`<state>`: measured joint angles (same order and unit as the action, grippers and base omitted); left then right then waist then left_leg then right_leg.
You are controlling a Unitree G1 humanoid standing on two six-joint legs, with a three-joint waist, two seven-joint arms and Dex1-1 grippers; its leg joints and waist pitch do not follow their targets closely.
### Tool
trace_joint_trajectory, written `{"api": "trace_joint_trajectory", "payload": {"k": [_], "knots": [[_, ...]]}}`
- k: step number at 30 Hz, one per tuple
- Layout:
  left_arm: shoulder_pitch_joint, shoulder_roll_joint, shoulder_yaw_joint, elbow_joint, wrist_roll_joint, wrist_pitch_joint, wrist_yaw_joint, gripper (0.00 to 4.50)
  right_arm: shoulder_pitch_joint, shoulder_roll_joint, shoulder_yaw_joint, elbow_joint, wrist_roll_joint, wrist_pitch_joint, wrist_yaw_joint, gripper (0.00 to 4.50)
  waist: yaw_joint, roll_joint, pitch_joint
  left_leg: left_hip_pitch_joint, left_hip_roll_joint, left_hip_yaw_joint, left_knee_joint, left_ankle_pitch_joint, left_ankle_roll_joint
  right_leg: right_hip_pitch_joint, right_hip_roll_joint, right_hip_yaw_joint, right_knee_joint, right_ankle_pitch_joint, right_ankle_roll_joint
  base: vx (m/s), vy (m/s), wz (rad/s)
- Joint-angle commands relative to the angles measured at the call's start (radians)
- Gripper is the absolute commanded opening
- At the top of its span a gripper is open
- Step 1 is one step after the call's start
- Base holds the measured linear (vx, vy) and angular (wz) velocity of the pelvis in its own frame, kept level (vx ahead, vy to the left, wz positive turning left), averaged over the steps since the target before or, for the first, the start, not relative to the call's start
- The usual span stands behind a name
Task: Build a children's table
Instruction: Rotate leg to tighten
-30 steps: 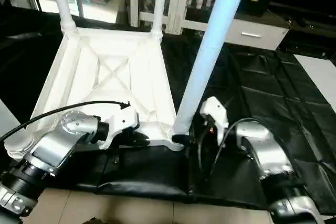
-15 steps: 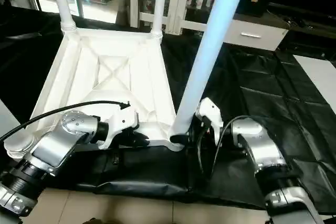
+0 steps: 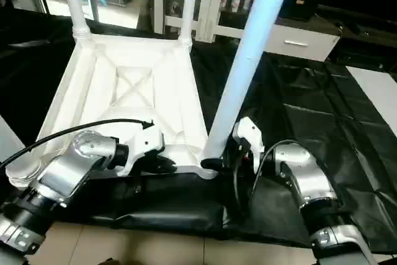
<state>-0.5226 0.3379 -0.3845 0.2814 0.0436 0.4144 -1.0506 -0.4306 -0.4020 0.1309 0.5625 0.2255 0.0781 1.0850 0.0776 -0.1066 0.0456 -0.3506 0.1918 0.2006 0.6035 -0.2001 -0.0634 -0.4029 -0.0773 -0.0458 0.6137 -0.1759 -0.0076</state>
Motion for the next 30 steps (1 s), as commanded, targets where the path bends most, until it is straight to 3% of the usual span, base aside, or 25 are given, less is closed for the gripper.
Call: {"api": "trace_joint_trajectory", "payload": {"k": [1,3,5,6,7,8,10,12,13,19,21,22,24,27,29,30], "knots": [[-0.033,-0.078,0.039,0.048,-0.012,0.026,0.115,0.00,0.006,0.034,-0.007,0.049,-0.054,0.050,-0.160,2.43,-0.011,0.002,-0.046,0.012,0.043,-0.026,-0.079,-0.284,-0.011,0.027,-0.067,0.035,-0.092,-0.428,-0.160,0.000,0.000,0.00],[-0.060,-0.120,0.065,0.087,-0.010,0.047,0.184,0.00,0.000,0.070,-0.029,0.057,-0.063,0.074,-0.264,2.43,-0.019,-0.002,-0.050,0.011,0.041,-0.030,-0.080,-0.288,-0.026,0.028,-0.068,0.035,-0.095,-0.452,-0.136,0.000,0.000,0.00],[-0.101,-0.175,0.091,0.143,-0.003,0.080,0.272,0.00,-0.014,0.136,-0.065,0.067,-0.076,0.100,-0.437,2.43,-0.027,-0.002,-0.050,0.006,0.038,-0.032,-0.079,-0.281,-0.022,0.028,-0.069,0.033,-0.099,-0.460,-0.123,0.000,0.000,0.00],[-0.101,-0.175,0.091,0.143,-0.003,0.080,0.272,0.00,-0.014,0.136,-0.065,0.067,-0.076,0.100,-0.437,2.43,-0.029,-0.003,-0.050,0.004,0.038,-0.032,-0.080,-0.278,-0.022,0.028,-0.068,0.033,-0.098,-0.462,-0.119,0.000,0.000,0.00],[-0.136,-0.218,0.106,0.198,0.004,0.091,0.342,0.00,-0.030,0.193,-0.082,0.082,-0.089,0.101,-0.560,2.42,-0.035,0.004,-0.050,0.005,0.036,-0.031,-0.079,-0.283,-0.022,0.024,-0.067,0.033,-0.102,-0.466,-0.114,0.000,0.000,0.00],[-0.157,-0.242,0.114,0.234,0.009,0.087,0.386,0.00,-0.039,0.223,-0.082,0.091,-0.105,0.097,-0.624,2.39,-0.041,0.003,-0.052,0.005,0.034,-0.033,-0.079,-0.284,-0.029,0.022,-0.066,0.032,-0.102,-0.470,-0.109,0.000,0.000,0.00],[-0.195,-0.282,0.130,0.301,0.020,0.063,0.469,0.00,-0.059,0.274,-0.076,0.117,-0.131,0.086,-0.721,2.28,-0.044,0.008,-0.055,0.003,0.033,-0.033,-0.079,-0.273,-0.028,0.023,-0.065,0.033,-0.099,-0.433,-0.112,0.000,0.000,0.00],[-0.225,-0.310,0.145,0.354,0.030,0.033,0.541,0.00,-0.078,0.314,-0.071,0.147,-0.145,0.073,-0.785,2.18,-0.045,0.006,-0.056,0.004,0.033,-0.030,-0.078,-0.264,-0.019,0.024,-0.062,0.033,-0.097,-0.381,-0.123,0.000,0.000,0.00],[-0.225,-0.310,0.145,0.354,0.030,0.033,0.541,0.00,-0.078,0.314,-0.071,0.147,-0.145,0.073,-0.785,2.16,-0.042,0.005,-0.059,0.005,0.034,-0.028,-0.077,-0.245,-0.008,0.027,-0.062,0.034,-0.090,-0.321,-0.138,0.000,0.000,0.00],[-0.270,-0.325,0.166,0.427,0.039,-0.014,0.599,0.00,-0.111,0.363,-0.096,0.174,-0.156,0.039,-0.844,2.11,-0.035,0.001,-0.061,0.001,0.032,-0.022,-0.073,-0.170,0.036,0.035,-0.063,0.037,-0.078,-0.204,-0.171,0.000,0.000,0.00],[-0.264,-0.310,0.161,0.426,0.042,-0.023,0.589,0.00,-0.109,0.358,-0.111,0.149,-0.128,0.023,-0.804,2.11,-0.034,0.002,-0.059,0.001,0.035,-0.022,-0.075,-0.169,0.045,0.037,-0.063,0.036,-0.078,-0.205,-0.174,0.000,0.000,0.00],[-0.262,-0.306,0.161,0.425,0.041,-0.027,0.585,0.00,-0.105,0.353,-0.112,0.136,-0.119,0.010,-0.784,2.11,-0.035,-0.003,-0.058,0.001,0.035,-0.021,-0.075,-0.172,0.047,0.037,-0.063,0.036,-0.079,-0.213,-0.174,0.000,0.000,0.00],[-0.257,-0.298,0.159,0.423,0.040,-0.033,0.576,0.00,-0.092,0.344,-0.116,0.104,-0.093,0.010,-0.739,2.11,-0.033,0.001,-0.056,0.002,0.035,-0.021,-0.075,-0.187,0.046,0.036,-0.065,0.036,-0.082,-0.240,-0.170,0.000,0.000,0.00],[-0.251,-0.287,0.154,0.421,0.042,-0.042,0.564,0.00,-0.067,0.329,-0.118,0.050,-0.068,0.020,-0.696,2.72,-0.031,-0.001,-0.056,0.003,0.037,-0.022,-0.076,-0.195,0.046,0.035,-0.065,0.036,-0.085,-0.260,-0.163,0.000,0.000,0.00],[-0.244,-0.275,0.151,0.418,0.043,-0.053,0.548,0.00,-0.036,0.305,-0.129,-0.017,-0.043,0.038,-0.653,2.76,-0.033,0.000,-0.055,-0.010,0.036,-0.027,-0.081,-0.194,0.053,0.044,-0.065,0.036,-0.085,-0.270,-0.150,0.000,0.000,0.00],[-0.241,-0.270,0.148,0.415,0.044,-0.055,0.542,0.00,-0.027,0.297,-0.132,-0.035,-0.037,0.043,-0.642,3.08,-0.037,0.000,-0.055,-0.014,0.037,-0.030,-0.083,-0.195,0.054,0.047,-0.065,0.034,-0.086,-0.279,-0.143,0.000,0.000,0.00]]}}
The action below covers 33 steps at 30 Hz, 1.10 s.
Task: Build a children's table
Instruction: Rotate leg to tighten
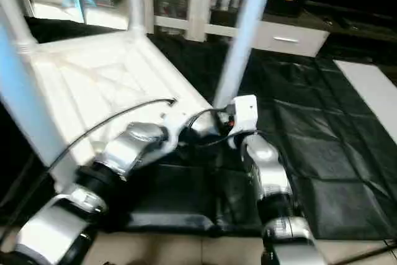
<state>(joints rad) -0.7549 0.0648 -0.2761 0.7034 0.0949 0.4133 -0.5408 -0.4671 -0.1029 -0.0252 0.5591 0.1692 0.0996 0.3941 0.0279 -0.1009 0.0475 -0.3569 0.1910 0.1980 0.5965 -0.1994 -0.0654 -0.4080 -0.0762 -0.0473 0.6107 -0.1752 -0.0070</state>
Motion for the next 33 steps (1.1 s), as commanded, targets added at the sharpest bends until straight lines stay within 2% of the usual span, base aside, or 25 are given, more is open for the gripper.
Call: {"api": "trace_joint_trajectory", "payload": {"k": [1,3,4,5,6,7,8,9,11,12,13,15,16,19,21,23,24,25,26,28,30,33], "knots": [[-0.003,0.014,0.032,-0.017,-0.005,-0.063,0.012,0.00,0.021,-0.021,0.018,-0.056,0.025,0.028,0.066,3.15,0.007,-0.005,-0.059,-0.010,0.038,-0.029,-0.074,-0.184,0.054,0.052,-0.069,0.035,-0.082,-0.289,-0.141,0.000,0.000,0.00],[0.007,0.028,0.022,-0.035,-0.004,-0.064,-0.016,0.00,0.034,-0.046,0.011,-0.085,0.034,0.035,0.090,3.18,0.012,-0.003,-0.064,0.001,0.040,-0.023,-0.066,-0.143,0.065,0.044,-0.068,0.039,-0.077,-0.215,-0.166,0.000,0.000,0.00],[0.011,0.032,0.020,-0.041,-0.004,-0.059,-0.024,0.00,0.037,-0.054,0.009,-0.093,0.038,0.036,0.097,3.24,0.012,-0.005,-0.065,-0.002,0.039,-0.021,-0.064,-0.111,0.076,0.045,-0.065,0.039,-0.068,-0.160,-0.190,0.000,0.000,0.00],[0.026,0.051,0.005,-0.068,-0.004,-0.051,-0.062,0.00,0.043,-0.086,0.009,-0.106,0.039,0.041,0.124,3.37,0.017,0.000,-0.065,0.001,0.041,-0.019,-0.062,-0.089,0.088,0.043,-0.065,0.039,-0.064,-0.116,-0.209,0.000,0.000,0.00],[0.040,0.070,-0.011,-0.094,-0.002,-0.045,-0.098,0.00,0.048,-0.117,0.014,-0.116,0.038,0.043,0.158,3.50,0.018,0.002,-0.064,-0.002,0.041,-0.020,-0.062,-0.078,0.095,0.046,-0.065,0.038,-0.060,-0.097,-0.217,0.000,0.000,0.00],[0.066,0.103,-0.037,-0.135,0.000,-0.049,-0.157,0.00,0.056,-0.168,0.022,-0.128,0.028,0.044,0.210,3.58,0.019,0.003,-0.062,0.001,0.043,-0.016,-0.061,-0.079,0.105,0.044,-0.063,0.038,-0.061,-0.081,-0.235,0.000,0.000,0.00],[0.080,0.120,-0.048,-0.158,-0.004,-0.047,-0.190,0.00,0.057,-0.191,0.020,-0.129,0.021,0.041,0.229,3.58,0.020,0.003,-0.062,0.001,0.043,-0.016,-0.061,-0.085,0.105,0.044,-0.063,0.038,-0.061,-0.087,-0.238,0.000,0.000,0.00],[0.088,0.128,-0.052,-0.170,-0.008,-0.041,-0.207,0.00,0.057,-0.205,0.019,-0.131,0.025,0.046,0.249,3.58,0.021,0.002,-0.060,0.001,0.042,-0.015,-0.061,-0.095,0.103,0.043,-0.063,0.039,-0.063,-0.100,-0.238,0.000,0.000,0.00],[0.099,0.142,-0.061,-0.186,-0.011,-0.046,-0.233,0.00,0.059,-0.225,0.024,-0.135,0.025,0.051,0.276,3.92,0.021,0.003,-0.056,0.003,0.041,-0.015,-0.065,-0.156,0.080,0.040,-0.064,0.038,-0.073,-0.190,-0.223,0.000,0.000,0.00],[0.115,0.161,-0.070,-0.211,-0.019,-0.043,-0.265,0.00,0.066,-0.254,0.030,-0.150,0.034,0.067,0.329,3.92,0.020,-0.002,-0.056,0.002,0.041,-0.015,-0.065,-0.166,0.078,0.041,-0.064,0.038,-0.075,-0.210,-0.216,0.000,0.000,0.00],[0.131,0.181,-0.082,-0.234,-0.027,-0.059,-0.303,0.00,0.073,-0.280,0.036,-0.163,0.043,0.078,0.379,4.00,0.022,0.002,-0.053,0.003,0.045,-0.017,-0.068,-0.179,0.071,0.038,-0.066,0.038,-0.078,-0.240,-0.207,0.000,0.000,0.00],[0.149,0.202,-0.091,-0.264,-0.038,-0.067,-0.350,0.00,0.081,-0.310,0.045,-0.181,0.052,0.088,0.431,4.08,0.026,0.002,-0.056,0.004,0.048,-0.019,-0.067,-0.172,0.063,0.040,-0.066,0.039,-0.074,-0.230,-0.202,0.000,0.000,0.00],[0.172,0.228,-0.105,-0.312,-0.060,-0.060,-0.416,0.00,0.092,-0.341,0.065,-0.203,0.081,0.113,0.512,4.31,0.026,-0.002,-0.056,0.004,0.046,-0.017,-0.067,-0.156,0.066,0.038,-0.063,0.039,-0.071,-0.207,-0.208,0.000,0.000,0.00],[0.206,0.265,-0.124,-0.402,-0.095,-0.032,-0.507,0.00,0.114,-0.385,0.103,-0.250,0.151,0.176,0.665,4.37,0.034,-0.001,-0.056,0.005,0.050,-0.016,-0.065,-0.137,0.086,0.041,-0.066,0.040,-0.064,-0.165,-0.222,0.000,0.000,0.00],[0.212,0.272,-0.128,-0.421,-0.102,-0.020,-0.523,0.00,0.116,-0.388,0.104,-0.256,0.166,0.189,0.691,4.37,0.037,0.000,-0.056,0.006,0.051,-0.015,-0.065,-0.130,0.090,0.038,-0.066,0.041,-0.063,-0.158,-0.228,0.000,0.000,0.00],[0.217,0.279,-0.132,-0.436,-0.101,-0.027,-0.536,0.00,0.110,-0.384,0.108,-0.240,0.153,0.168,0.712,4.37,0.042,0.001,-0.055,0.009,0.051,-0.013,-0.064,-0.136,0.080,0.033,-0.066,0.040,-0.066,-0.181,-0.231,0.000,0.000,0.00],[0.218,0.279,-0.132,-0.438,-0.099,-0.031,-0.536,0.00,0.103,-0.375,0.109,-0.227,0.144,0.153,0.714,4.37,0.044,-0.007,-0.054,0.006,0.050,-0.014,-0.065,-0.140,0.072,0.034,-0.067,0.040,-0.067,-0.196,-0.225,0.000,0.000,0.00],[0.220,0.281,-0.134,-0.442,-0.099,-0.033,-0.539,0.00,0.096,-0.365,0.108,-0.217,0.144,0.148,0.720,4.37,0.047,-0.003,-0.053,0.008,0.050,-0.014,-0.066,-0.150,0.063,0.032,-0.068,0.041,-0.069,-0.219,-0.218,0.000,0.000,0.00],[0.222,0.282,-0.136,-0.446,-0.099,-0.033,-0.541,0.00,0.092,-0.358,0.107,-0.213,0.146,0.147,0.725,4.37,0.047,-0.008,-0.053,0.007,0.049,-0.014,-0.066,-0.160,0.054,0.032,-0.068,0.041,-0.071,-0.239,-0.207,0.000,0.000,0.00],[0.229,0.283,-0.136,-0.461,-0.099,-0.023,-0.544,0.00,0.075,-0.343,0.122,-0.192,0.132,0.132,0.712,4.37,0.049,-0.005,-0.054,0.007,0.049,-0.016,-0.067,-0.161,0.044,0.032,-0.069,0.040,-0.071,-0.254,-0.197,0.000,0.000,0.00],[0.233,0.282,-0.137,-0.469,-0.097,-0.016,-0.544,0.00,0.063,-0.336,0.141,-0.171,0.115,0.111,0.704,4.37,0.050,-0.007,-0.056,0.008,0.049,-0.016,-0.066,-0.143,0.037,0.032,-0.068,0.040,-0.067,-0.231,-0.195,0.000,0.000,0.00],[0.235,0.283,-0.137,-0.474,-0.095,-0.010,-0.544,0.00,0.049,-0.328,0.154,-0.146,0.105,0.100,0.707,4.37,0.050,-0.008,-0.059,0.005,0.045,-0.013,-0.062,-0.101,0.051,0.035,-0.066,0.041,-0.059,-0.170,-0.206,0.000,0.000,0.00]]}}
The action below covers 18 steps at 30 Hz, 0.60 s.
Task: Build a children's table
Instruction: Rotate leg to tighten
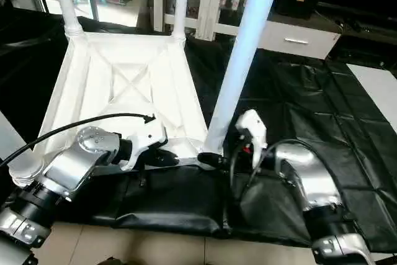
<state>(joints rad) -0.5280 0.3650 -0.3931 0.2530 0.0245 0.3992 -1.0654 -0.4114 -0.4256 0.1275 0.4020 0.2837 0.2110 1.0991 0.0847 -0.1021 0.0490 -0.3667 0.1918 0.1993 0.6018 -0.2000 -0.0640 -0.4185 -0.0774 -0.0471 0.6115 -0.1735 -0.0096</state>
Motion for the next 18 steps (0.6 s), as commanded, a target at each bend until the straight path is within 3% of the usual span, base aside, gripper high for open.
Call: {"api": "trace_joint_trajectory", "payload": {"k": [1,4,8,15,18], "knots": [[0.008,-0.016,-0.020,-0.024,-0.024,0.004,-0.019,0.00,-0.013,-0.001,0.003,0.022,-0.014,-0.016,0.001,4.37,-0.005,-0.006,-0.061,0.016,0.045,-0.014,-0.066,-0.085,0.059,0.047,-0.064,0.041,-0.057,-0.147,-0.210,0.000,0.000,0.00],[0.009,-0.014,-0.020,-0.028,-0.024,0.009,-0.018,0.00,-0.030,0.016,-0.002,0.057,-0.018,-0.022,0.019,4.20,-0.005,-0.009,-0.060,0.015,0.044,-0.013,-0.066,-0.080,0.070,0.048,-0.065,0.040,-0.058,-0.150,-0.217,0.000,0.000,0.00],[0.011,-0.013,-0.017,-0.032,-0.023,0.013,-0.014,0.00,-0.038,0.021,0.003,0.077,-0.020,-0.035,0.023,3.93,-0.006,-0.010,-0.060,0.015,0.045,-0.015,-0.067,-0.100,0.060,0.048,-0.066,0.040,-0.061,-0.184,-0.209,0.000,0.000,0.00],[0.016,-0.008,-0.016,-0.039,-0.022,0.021,-0.015,0.00,-0.047,0.021,-0.001,0.097,-0.021,-0.052,0.036,3.18,-0.004,-0.008,-0.061,0.015,0.044,-0.014,-0.065,-0.082,0.066,0.049,-0.065,0.040,-0.057,-0.154,-0.215,0.000,0.000,0.00],[0.016,-0.004,-0.016,-0.039,-0.022,0.023,-0.018,0.00,-0.048,0.012,-0.012,0.109,-0.022,-0.064,0.051,3.08,-0.005,-0.008,-0.062,0.015,0.044,-0.014,-0.065,-0.081,0.065,0.050,-0.064,0.040,-0.056,-0.149,-0.218,0.000,0.000,0.00]]}}
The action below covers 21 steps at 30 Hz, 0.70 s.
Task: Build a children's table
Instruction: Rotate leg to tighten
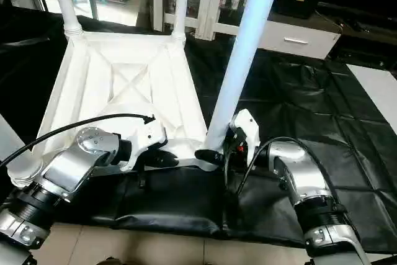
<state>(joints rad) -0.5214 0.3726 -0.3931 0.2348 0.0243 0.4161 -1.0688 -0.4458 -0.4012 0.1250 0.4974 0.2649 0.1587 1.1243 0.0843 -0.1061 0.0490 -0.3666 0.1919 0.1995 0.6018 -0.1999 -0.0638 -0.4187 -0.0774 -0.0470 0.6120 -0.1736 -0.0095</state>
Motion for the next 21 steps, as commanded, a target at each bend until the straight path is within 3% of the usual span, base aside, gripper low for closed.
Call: {"api": "trace_joint_trajectory", "payload": {"k": [1,14,18,21], "knots": [[0.010,-0.011,-0.016,-0.021,-0.022,0.006,-0.015,0.00,-0.013,-0.014,-0.010,0.014,-0.002,-0.012,0.028,2.85,-0.004,-0.004,-0.062,0.016,0.044,-0.014,-0.064,-0.081,0.066,0.050,-0.064,0.039,-0.056,-0.146,-0.219,0.000,0.000,0.00],[0.001,-0.010,-0.016,-0.009,-0.019,0.005,-0.019,0.00,-0.003,-0.018,0.000,0.019,-0.010,-0.029,0.044,2.10,-0.003,0.000,-0.064,0.017,0.043,-0.014,-0.063,-0.083,0.066,0.052,-0.063,0.039,-0.054,-0.125,-0.232,0.000,0.000,0.00],[-0.011,-0.034,-0.003,0.017,-0.012,0.010,0.017,0.00,0.000,0.007,0.003,0.055,-0.049,-0.028,-0.054,2.04,-0.005,0.001,-0.062,0.016,0.043,-0.014,-0.064,-0.086,0.060,0.050,-0.062,0.039,-0.055,-0.134,-0.229,0.000,0.000,0.00],[-0.027,-0.059,0.014,0.047,-0.002,0.023,0.067,0.00,-0.009,0.027,-0.004,0.086,-0.079,-0.025,-0.147,2.01,-0.010,0.000,-0.055,0.018,0.043,-0.017,-0.071,-0.171,0.026,0.047,-0.064,0.039,-0.071,-0.261,-0.199,0.000,0.000,0.00]]}}
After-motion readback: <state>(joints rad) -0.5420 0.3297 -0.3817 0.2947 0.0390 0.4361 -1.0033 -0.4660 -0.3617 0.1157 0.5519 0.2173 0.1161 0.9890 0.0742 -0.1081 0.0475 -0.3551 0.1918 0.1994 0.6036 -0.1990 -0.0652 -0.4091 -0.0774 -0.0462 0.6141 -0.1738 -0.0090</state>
